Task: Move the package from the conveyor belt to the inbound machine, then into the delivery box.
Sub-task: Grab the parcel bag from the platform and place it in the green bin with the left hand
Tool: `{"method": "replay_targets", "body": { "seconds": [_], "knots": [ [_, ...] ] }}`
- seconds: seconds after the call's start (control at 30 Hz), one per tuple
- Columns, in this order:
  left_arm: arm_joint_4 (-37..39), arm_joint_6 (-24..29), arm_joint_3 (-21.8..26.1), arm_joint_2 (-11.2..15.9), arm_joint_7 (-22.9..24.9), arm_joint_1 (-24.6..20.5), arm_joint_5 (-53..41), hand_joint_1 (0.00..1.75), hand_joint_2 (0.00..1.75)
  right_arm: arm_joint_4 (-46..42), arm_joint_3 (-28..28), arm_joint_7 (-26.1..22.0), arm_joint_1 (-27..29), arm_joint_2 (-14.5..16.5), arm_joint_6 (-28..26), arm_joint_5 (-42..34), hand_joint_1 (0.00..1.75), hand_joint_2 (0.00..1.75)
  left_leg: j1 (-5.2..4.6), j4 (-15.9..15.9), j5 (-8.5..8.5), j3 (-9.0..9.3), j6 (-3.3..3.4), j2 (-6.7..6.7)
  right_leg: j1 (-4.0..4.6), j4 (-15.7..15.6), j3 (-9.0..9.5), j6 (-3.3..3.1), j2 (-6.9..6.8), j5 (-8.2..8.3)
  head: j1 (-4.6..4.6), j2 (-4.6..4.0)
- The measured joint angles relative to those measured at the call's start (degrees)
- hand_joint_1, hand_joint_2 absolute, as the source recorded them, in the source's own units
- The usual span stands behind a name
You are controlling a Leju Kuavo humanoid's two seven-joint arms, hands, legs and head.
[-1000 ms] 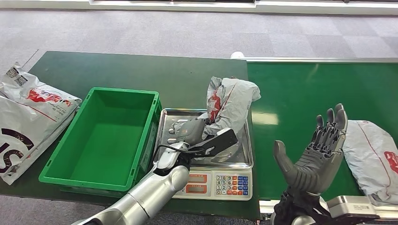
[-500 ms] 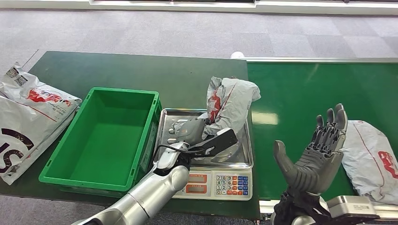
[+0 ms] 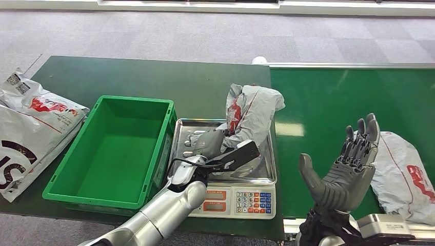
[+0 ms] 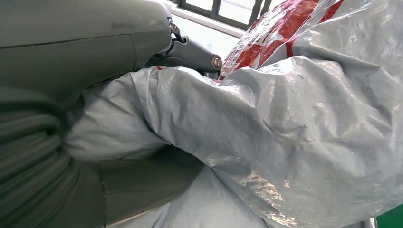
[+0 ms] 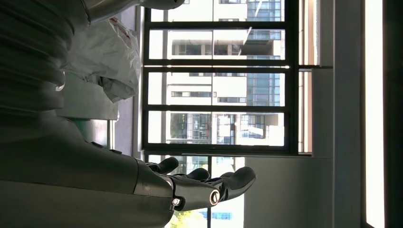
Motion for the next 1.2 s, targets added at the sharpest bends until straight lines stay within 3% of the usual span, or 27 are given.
{"method": "replay_targets", "body": {
  "seconds": [0.13, 0.27, 1.2],
  "knots": [
    [0.01, 0.00, 0.00, 0.00, 0.00, 0.00, 0.00, 1.75, 1.75, 0.00, 0.00, 0.00, 0.00, 0.00, 0.00, 0.00, 0.00, 1.75, 0.00, 0.00, 0.00, 0.00, 0.00, 0.00, 0.00, 0.00, 0.00, 0.00, 0.00, 0.00, 0.00, 0.00],
    [0.01, 0.00, 0.01, 0.00, 0.00, 0.00, 0.00, 1.75, 1.75, 0.00, 0.00, 0.00, 0.00, 0.00, 0.00, 0.00, 1.75, 1.75, 0.00, 0.00, 0.00, 0.00, 0.00, 0.00, 0.00, 0.00, 0.00, 0.00, 0.00, 0.00, 0.00, 0.00],
    [-0.01, 0.00, 0.01, 0.00, 0.00, 0.00, 0.00, 1.75, 1.75, 0.00, 0.00, 0.00, 0.00, 0.00, 0.00, 0.00, 1.75, 1.75, 0.00, 0.00, 0.00, 0.00, 0.00, 0.00, 0.00, 0.00, 0.00, 0.00, 0.00, 0.00, 0.00, 0.00]
  ]
}}
